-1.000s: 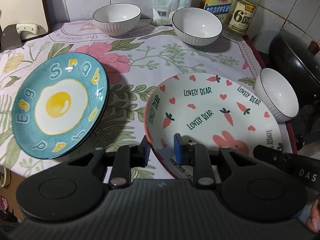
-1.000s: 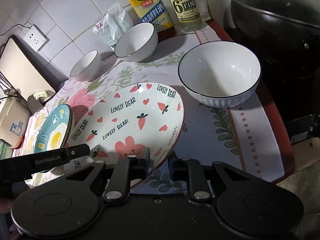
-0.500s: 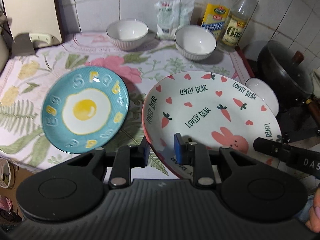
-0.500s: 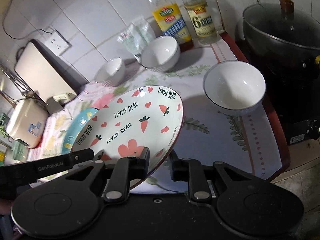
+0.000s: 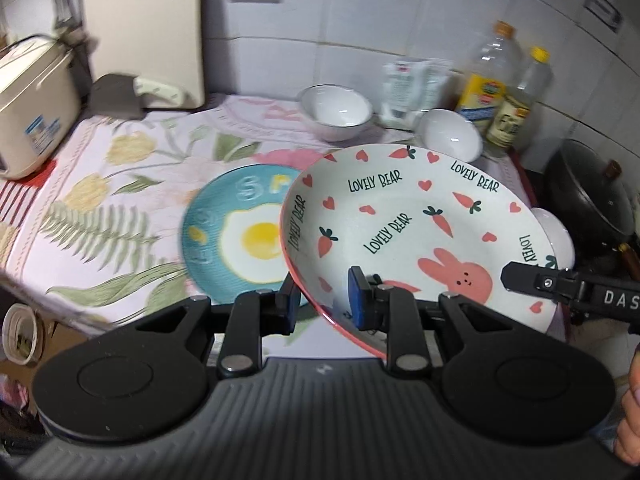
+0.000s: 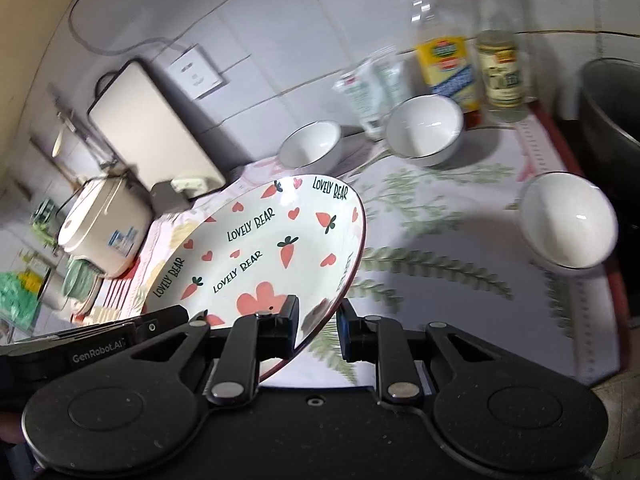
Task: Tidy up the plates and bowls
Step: 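Lift the pink bunny plate and carry it over the teal egg plate, then lower the pink bunny plate onto the teal egg plate and open grippers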
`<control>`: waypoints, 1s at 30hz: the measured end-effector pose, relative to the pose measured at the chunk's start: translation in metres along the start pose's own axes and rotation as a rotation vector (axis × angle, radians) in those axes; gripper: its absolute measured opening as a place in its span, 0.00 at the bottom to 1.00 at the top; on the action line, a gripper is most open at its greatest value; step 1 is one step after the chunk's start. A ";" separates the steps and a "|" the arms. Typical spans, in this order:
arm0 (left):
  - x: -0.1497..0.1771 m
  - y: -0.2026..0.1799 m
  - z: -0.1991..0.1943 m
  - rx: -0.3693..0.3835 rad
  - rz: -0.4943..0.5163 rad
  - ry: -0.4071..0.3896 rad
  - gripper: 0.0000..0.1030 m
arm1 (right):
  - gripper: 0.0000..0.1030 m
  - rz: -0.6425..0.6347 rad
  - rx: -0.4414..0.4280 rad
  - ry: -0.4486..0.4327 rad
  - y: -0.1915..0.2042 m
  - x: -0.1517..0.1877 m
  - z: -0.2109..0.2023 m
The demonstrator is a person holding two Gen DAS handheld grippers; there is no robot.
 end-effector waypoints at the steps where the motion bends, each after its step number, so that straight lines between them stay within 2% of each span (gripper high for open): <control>1: 0.001 0.008 0.001 -0.007 -0.005 0.001 0.22 | 0.24 -0.005 -0.006 0.013 0.006 -0.001 0.007; 10: -0.002 0.069 0.030 -0.059 -0.035 0.070 0.22 | 0.24 -0.009 -0.046 0.144 0.040 -0.007 0.071; 16: -0.014 0.099 0.056 -0.077 -0.054 0.119 0.22 | 0.24 -0.002 -0.052 0.206 0.049 -0.018 0.112; 18: -0.018 0.107 0.067 -0.066 -0.053 0.139 0.22 | 0.24 -0.007 -0.040 0.222 0.051 -0.022 0.123; 22: -0.027 0.116 0.085 0.007 -0.041 0.184 0.23 | 0.25 0.015 -0.037 0.239 0.045 -0.036 0.142; 30: -0.039 0.121 0.105 0.004 -0.026 0.214 0.23 | 0.24 0.033 -0.026 0.258 0.041 -0.042 0.163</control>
Point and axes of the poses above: each gripper's, at about its wrist camera, not at the fingertips, and z roughly the way its jaws point, y to its left, x to its underside, the point moved 8 cm from there along z, roughly the way its jaws point, and after that the axes turned 12 degrees about y, right-handed, at the moved point
